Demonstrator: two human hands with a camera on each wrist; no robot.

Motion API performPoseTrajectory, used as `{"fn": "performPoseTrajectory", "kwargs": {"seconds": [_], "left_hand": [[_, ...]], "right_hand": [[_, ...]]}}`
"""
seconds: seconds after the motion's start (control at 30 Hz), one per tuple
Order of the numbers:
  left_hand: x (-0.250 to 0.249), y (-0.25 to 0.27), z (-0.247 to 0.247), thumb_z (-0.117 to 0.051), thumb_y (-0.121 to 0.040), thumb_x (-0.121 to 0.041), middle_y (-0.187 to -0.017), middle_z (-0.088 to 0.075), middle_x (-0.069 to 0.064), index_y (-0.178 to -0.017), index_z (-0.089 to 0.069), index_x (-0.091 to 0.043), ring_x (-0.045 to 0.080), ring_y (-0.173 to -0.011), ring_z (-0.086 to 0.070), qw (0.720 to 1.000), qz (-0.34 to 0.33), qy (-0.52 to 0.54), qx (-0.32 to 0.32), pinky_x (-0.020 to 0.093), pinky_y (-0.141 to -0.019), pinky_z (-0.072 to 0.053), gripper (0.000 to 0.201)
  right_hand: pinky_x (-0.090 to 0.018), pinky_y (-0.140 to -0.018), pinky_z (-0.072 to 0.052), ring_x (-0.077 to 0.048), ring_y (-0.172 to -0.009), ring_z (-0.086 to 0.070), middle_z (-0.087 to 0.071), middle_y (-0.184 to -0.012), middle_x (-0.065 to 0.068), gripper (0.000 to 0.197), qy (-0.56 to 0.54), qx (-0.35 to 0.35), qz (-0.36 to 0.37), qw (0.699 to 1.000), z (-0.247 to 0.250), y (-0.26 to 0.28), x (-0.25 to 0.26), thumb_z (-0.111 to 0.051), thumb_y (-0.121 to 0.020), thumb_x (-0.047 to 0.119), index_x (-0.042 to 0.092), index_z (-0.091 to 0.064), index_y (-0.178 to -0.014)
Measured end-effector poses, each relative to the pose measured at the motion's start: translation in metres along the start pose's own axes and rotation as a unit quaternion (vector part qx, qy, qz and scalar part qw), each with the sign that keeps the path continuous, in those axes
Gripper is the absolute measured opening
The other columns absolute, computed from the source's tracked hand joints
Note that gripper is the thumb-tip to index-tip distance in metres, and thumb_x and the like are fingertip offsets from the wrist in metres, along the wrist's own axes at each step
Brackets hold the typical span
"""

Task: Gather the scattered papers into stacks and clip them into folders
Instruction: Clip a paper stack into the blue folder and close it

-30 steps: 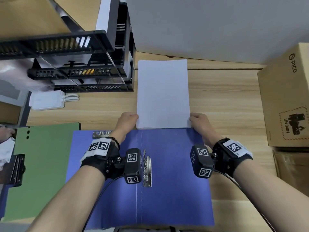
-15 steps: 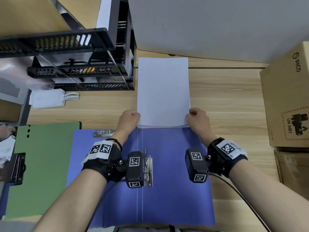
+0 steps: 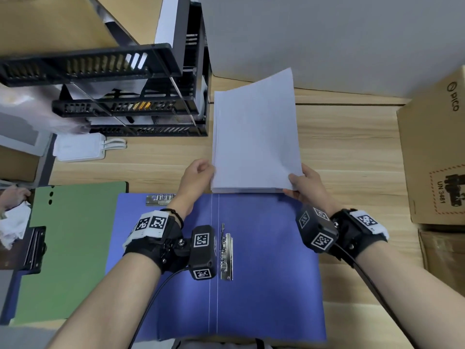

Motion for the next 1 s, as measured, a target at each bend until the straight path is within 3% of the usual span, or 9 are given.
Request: {"fn": "performPoseTrajectory", "kwargs": {"seconds": [0.1,0.2,0.33,0.47,0.57,0.7,0.83,0.9,1.0], "left_hand": [[-0.009,0.005,-0.008,-0.057,-0.096,-0.028,-0.126,-0.059,-0.002,-0.141,-0.044,-0.014,0.013,-0.106,-0.059,0.998,-0.014,0.051,0.021,0.019,-0.079,-0.047,0.05],[-0.02,0.014,-0.014,-0.058,-0.096,-0.026,-0.114,-0.061,-0.009,-0.142,-0.042,-0.015,0.011,-0.105,-0.06,0.995,-0.034,0.082,0.035,0.021,-0.082,-0.047,0.05],[-0.039,0.033,-0.024,-0.051,-0.097,-0.006,-0.111,-0.068,-0.002,-0.124,-0.059,-0.014,0.011,-0.093,-0.063,0.988,-0.103,0.075,0.086,0.014,-0.067,-0.049,0.03],[-0.053,0.051,-0.015,-0.047,-0.093,0.003,-0.113,-0.069,-0.005,-0.107,-0.061,-0.03,0.016,-0.114,-0.063,0.983,-0.156,0.062,0.077,0.033,-0.097,-0.051,0.038],[-0.063,0.066,-0.007,-0.044,-0.09,0.006,-0.117,-0.067,-0.007,-0.115,-0.06,-0.025,0.008,-0.114,-0.062,0.978,-0.183,0.053,0.079,0.03,-0.1,-0.049,0.042],[-0.083,0.092,0.004,-0.045,-0.092,0.011,-0.11,-0.065,-0.007,-0.123,-0.055,-0.014,-0.014,-0.091,-0.062,0.966,-0.242,0.047,0.08,0.008,-0.08,-0.048,0.041],[-0.083,0.106,0.01,-0.039,-0.086,0.02,-0.095,-0.064,-0.006,-0.11,-0.056,-0.007,0.003,-0.086,-0.059,0.963,-0.252,0.041,0.084,0.008,-0.07,-0.046,0.039],[-0.067,0.111,0.01,-0.041,-0.088,0.016,-0.095,-0.062,-0.007,-0.113,-0.054,-0.009,0.002,-0.082,-0.055,0.969,-0.225,0.034,0.093,0.003,-0.061,-0.043,0.038],[-0.047,0.117,0.01,-0.048,-0.094,0.004,-0.1,-0.06,-0.012,-0.117,-0.053,-0.015,-0.004,-0.084,-0.053,0.972,-0.208,0.041,0.106,0.0,-0.057,-0.04,0.031]], "right_hand": [[-0.015,-0.052,-0.055,-0.012,-0.085,-0.061,-0.061,-0.109,-0.001,0.037,0.01,0.004,0.011,1.0,0.014,0.017,-0.008,-0.043,-0.099,0.002,0.019,-0.05,-0.131],[-0.017,-0.051,-0.054,-0.014,-0.085,-0.064,-0.064,-0.11,-0.003,0.034,-0.024,0.013,0.02,0.999,0.025,0.032,-0.022,-0.045,-0.099,0.003,0.015,-0.052,-0.13],[-0.019,-0.054,-0.056,-0.008,-0.078,-0.07,-0.068,-0.103,0.002,0.028,-0.051,0.038,0.04,0.997,0.029,0.055,-0.027,-0.044,-0.1,0.002,0.023,-0.06,-0.107],[-0.018,-0.066,-0.056,-0.006,-0.082,-0.071,-0.069,-0.111,-0.004,0.029,-0.008,0.046,0.089,0.995,0.023,0.076,-0.012,-0.043,-0.098,-0.002,0.017,-0.061,-0.111],[-0.017,-0.071,-0.054,-0.009,-0.092,-0.07,-0.069,-0.113,-0.003,0.03,0.004,0.024,0.138,0.99,0.018,0.092,0.015,-0.043,-0.098,-0.001,0.011,-0.057,-0.122],[-0.029,-0.089,-0.053,-0.014,-0.105,-0.066,-0.069,-0.117,0.0,0.026,0.02,-0.003,0.208,0.978,0.01,0.109,0.054,-0.044,-0.098,0.008,0.022,-0.062,-0.11],[-0.023,-0.083,-0.054,-0.008,-0.102,-0.068,-0.071,-0.112,0.005,0.029,0.021,0.015,0.224,0.974,0.001,0.126,0.054,-0.045,-0.096,0.004,0.022,-0.062,-0.112],[-0.019,-0.08,-0.052,-0.007,-0.102,-0.067,-0.07,-0.114,0.004,0.032,0.048,0.028,0.202,0.978,-0.002,0.127,0.035,-0.047,-0.095,0.0,0.019,-0.061,-0.117],[-0.025,-0.092,-0.047,-0.014,-0.116,-0.058,-0.065,-0.124,-0.003,0.03,0.083,0.02,0.186,0.979,0.0,0.13,0.013,-0.048,-0.096,0.002,0.014,-0.06,-0.121]]}}
Point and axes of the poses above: each hand's wrist, its own y-axis away from the middle knuckle, its own z-axis out of the back of the hand, x = y × z, the point moved 8 cm from there along -y, towards the middle knuckle
